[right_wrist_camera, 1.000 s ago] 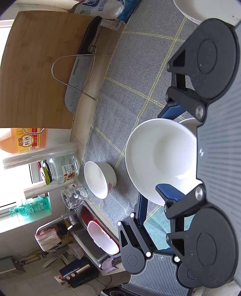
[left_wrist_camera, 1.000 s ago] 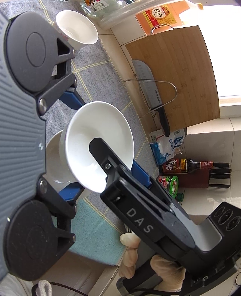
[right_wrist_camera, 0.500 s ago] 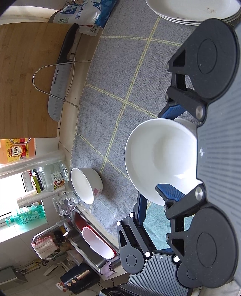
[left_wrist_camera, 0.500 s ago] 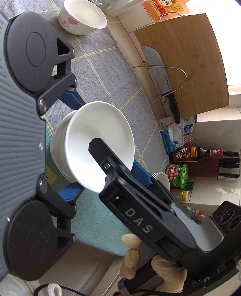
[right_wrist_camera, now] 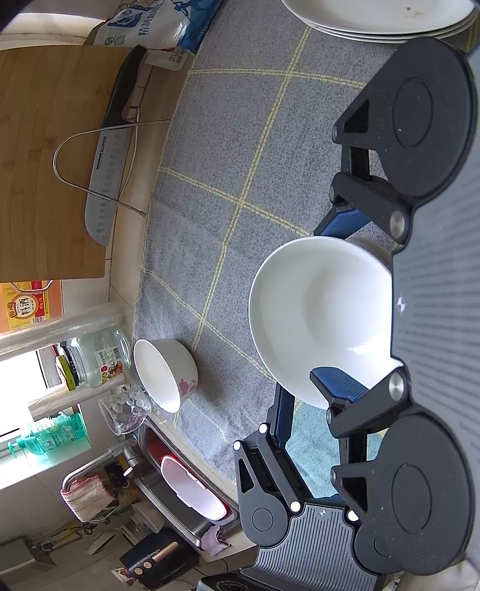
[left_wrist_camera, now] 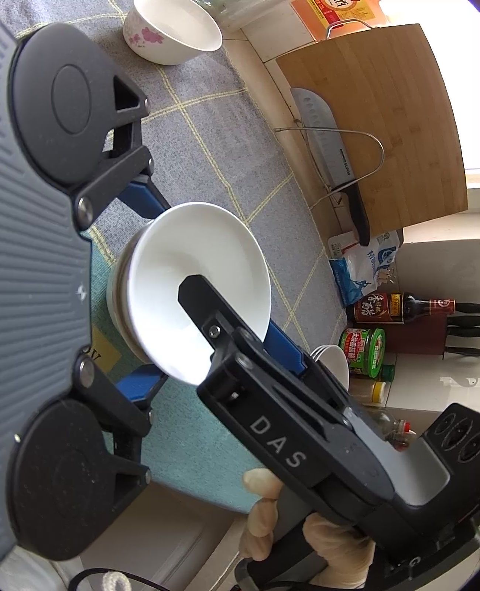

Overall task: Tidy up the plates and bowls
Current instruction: 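Lift the white bowl with the right gripper and carry it over another white bowl, then lower the held bowl into the other bowl and open the right gripper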

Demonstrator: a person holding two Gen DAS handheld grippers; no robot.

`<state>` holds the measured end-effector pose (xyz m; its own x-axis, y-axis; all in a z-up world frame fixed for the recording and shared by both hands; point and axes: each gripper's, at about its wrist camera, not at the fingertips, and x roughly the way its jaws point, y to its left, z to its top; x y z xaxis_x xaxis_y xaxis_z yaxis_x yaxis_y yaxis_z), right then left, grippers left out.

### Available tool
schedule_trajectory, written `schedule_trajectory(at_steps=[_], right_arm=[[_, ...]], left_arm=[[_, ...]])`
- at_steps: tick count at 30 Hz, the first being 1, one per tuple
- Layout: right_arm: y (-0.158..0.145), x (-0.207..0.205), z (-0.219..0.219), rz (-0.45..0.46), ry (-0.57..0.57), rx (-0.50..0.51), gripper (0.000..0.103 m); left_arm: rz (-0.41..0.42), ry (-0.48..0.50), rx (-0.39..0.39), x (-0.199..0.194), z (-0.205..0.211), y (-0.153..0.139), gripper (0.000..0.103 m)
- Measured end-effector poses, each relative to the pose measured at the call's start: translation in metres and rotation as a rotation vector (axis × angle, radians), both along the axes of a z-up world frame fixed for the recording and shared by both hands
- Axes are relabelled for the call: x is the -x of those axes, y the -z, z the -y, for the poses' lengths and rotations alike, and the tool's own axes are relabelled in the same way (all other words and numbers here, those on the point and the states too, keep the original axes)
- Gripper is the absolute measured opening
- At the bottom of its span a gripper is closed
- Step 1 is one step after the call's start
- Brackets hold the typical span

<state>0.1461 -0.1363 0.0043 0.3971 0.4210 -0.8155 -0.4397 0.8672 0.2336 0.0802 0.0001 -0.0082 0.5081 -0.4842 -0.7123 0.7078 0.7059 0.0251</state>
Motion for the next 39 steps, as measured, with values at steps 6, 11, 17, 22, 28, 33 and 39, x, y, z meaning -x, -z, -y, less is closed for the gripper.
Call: schedule_trajectory(at_steps=[6,11,17,22,28,33,39], right_arm=[[0.001,0.001,-0.001,0.001,0.001,0.003,0.079],[0.001,0.001,-0.001,0.003,0.001,0.01,0.079],[0.003,0.001,-0.001,0.005,0.006,0.008,0.083],[0.001,0.004,-0.002,0.018,0.001,0.014,0.094],[-0.005,0.007,-0.003,0.067,0.003,0.037,0.103],[-0.009,0.009,-0.007,0.094,-0.005,0.063,0.103],[-0.016,0.006,-0.018,0.13,-0.028,0.072,0.103]], left_arm=[[-0.005,0.0,-0.001,-0.001,0.0,0.001,0.085],[-0.008,-0.001,0.0,-0.001,0.0,0.002,0.085],[-0.022,-0.003,0.01,-0.004,0.0,0.004,0.087],[-0.002,0.005,0.0,-0.003,0.001,0.004,0.091],[0.011,0.012,-0.001,0.0,-0.003,-0.001,0.093],[0.017,0.018,-0.003,0.003,-0.012,-0.005,0.093],[0.03,-0.037,0.001,0.001,-0.036,-0.012,0.093]])
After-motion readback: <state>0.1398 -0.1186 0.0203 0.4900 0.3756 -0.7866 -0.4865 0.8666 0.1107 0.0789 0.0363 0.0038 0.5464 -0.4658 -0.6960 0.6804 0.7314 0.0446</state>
